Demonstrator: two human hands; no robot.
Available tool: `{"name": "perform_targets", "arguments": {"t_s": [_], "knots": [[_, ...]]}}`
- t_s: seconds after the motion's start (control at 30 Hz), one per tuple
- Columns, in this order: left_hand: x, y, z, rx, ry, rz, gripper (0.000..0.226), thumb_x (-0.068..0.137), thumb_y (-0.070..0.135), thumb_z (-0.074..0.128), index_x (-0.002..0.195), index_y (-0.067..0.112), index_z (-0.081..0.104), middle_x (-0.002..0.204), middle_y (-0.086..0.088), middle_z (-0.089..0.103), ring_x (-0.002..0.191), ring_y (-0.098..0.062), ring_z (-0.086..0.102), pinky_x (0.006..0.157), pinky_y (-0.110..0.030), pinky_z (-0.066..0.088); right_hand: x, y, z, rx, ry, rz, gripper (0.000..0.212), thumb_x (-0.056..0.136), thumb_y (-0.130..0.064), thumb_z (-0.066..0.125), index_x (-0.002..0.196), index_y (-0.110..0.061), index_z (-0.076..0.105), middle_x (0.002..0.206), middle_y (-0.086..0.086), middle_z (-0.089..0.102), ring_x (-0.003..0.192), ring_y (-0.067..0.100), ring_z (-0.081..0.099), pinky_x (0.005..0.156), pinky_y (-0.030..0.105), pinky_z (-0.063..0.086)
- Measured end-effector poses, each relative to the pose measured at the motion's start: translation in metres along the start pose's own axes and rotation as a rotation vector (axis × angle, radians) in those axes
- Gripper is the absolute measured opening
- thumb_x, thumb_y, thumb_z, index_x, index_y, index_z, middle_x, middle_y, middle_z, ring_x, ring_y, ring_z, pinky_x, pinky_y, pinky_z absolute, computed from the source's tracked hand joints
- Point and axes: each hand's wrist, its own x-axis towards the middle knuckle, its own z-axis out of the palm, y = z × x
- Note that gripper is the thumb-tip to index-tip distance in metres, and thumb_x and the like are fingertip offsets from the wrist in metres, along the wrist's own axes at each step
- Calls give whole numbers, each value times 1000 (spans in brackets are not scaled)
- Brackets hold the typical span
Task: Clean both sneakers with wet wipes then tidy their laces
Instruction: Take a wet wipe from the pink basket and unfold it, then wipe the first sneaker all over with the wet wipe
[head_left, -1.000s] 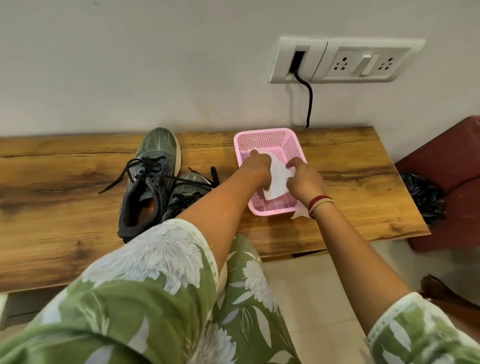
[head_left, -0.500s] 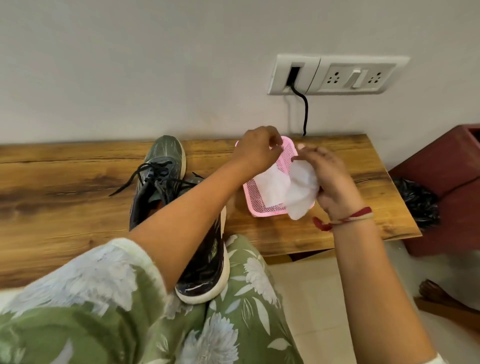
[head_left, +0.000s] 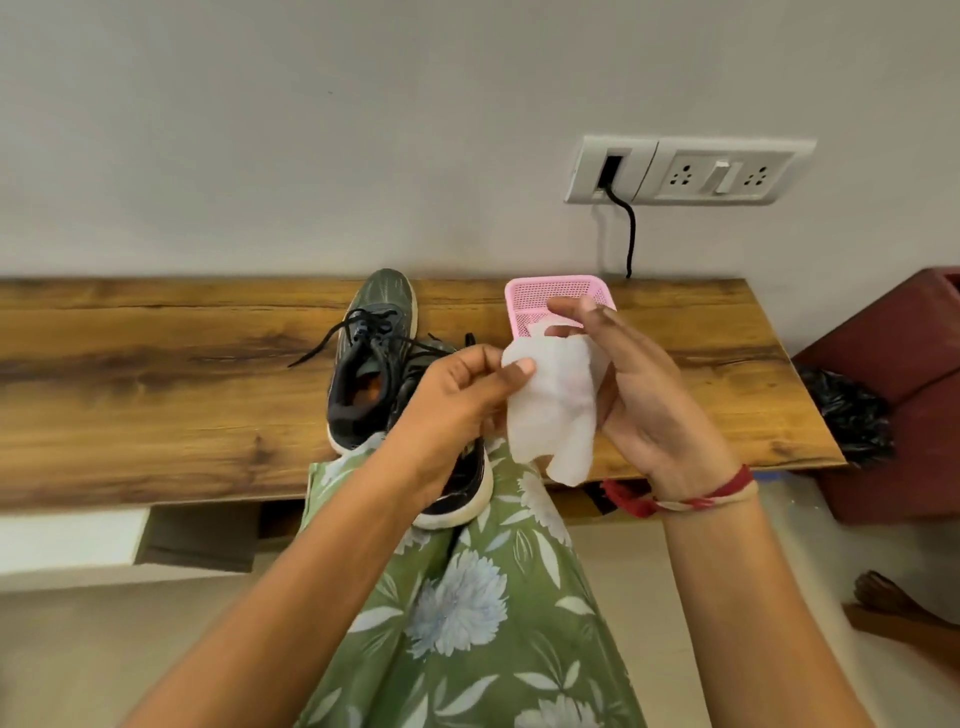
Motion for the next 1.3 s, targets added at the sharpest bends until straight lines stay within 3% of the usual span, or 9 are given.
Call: {"name": "perform_targets", "arguments": {"t_s": [0.17,0.37,0.5,0.73,0.83,0.93,1.1,1.2,1.3], "knots": [[-17,-6,-13,-56,46,2,13,95,20,51,98,12,60,98,-10,65,93,-23,60,84,-38,49,-16,14,-2,70,-123,73,50,72,-12,66,121,-9,56,112,13,64,99,23,64,78,32,55],[-29,-11,-23,21,128,110,16,92,26,53,92,9,55,88,-13,58,79,-22,54,67,-29,48,-28,39,4,30,-157,188,49,64,0,69,112,-3,61,104,15,69,88,22,68,74,33,58],[-34,-11,-29,41,180,151,11,94,20,54,87,12,55,80,-9,61,72,-17,57,62,-25,48,-30,49,8,126,-129,278,50,57,-7,76,105,-1,63,92,13,71,81,23,68,69,32,58],[-30,-9,-28,51,209,215,15,96,19,51,98,5,56,84,-12,62,76,-21,57,65,-26,47,-34,72,7,386,-94,428,62,20,-24,97,77,-10,77,92,13,72,80,24,71,68,36,59],[-28,-8,-29,40,207,188,18,97,21,49,102,5,56,90,-11,63,79,-17,59,67,-24,49,-39,78,7,361,-179,397,59,25,-30,97,79,-15,77,90,10,72,79,21,69,70,35,58],[-28,-9,-25,117,151,165,7,96,16,50,94,10,54,80,-6,60,69,-10,56,61,-19,46,-42,81,9,309,-187,166,44,48,-25,91,89,-19,76,97,6,71,87,16,66,78,30,55],[-20,-18,-25,345,185,227,18,85,28,61,93,12,57,84,-7,67,76,-21,63,71,-41,52,-38,78,7,-403,-8,-408,22,78,-10,66,99,-16,62,90,-7,68,86,9,64,72,23,52],[-19,-17,-29,478,253,297,14,86,26,67,92,17,58,84,-3,67,76,-22,64,70,-45,56,-36,73,5,-218,34,-386,21,81,-9,59,101,-17,60,90,-3,65,85,13,61,72,28,53],[-28,-16,-33,510,357,393,15,88,22,66,98,21,55,78,5,63,71,-5,60,64,-22,50,-32,71,2,16,179,-195,18,90,-5,54,99,-15,65,106,5,68,98,21,63,77,35,56]]}}
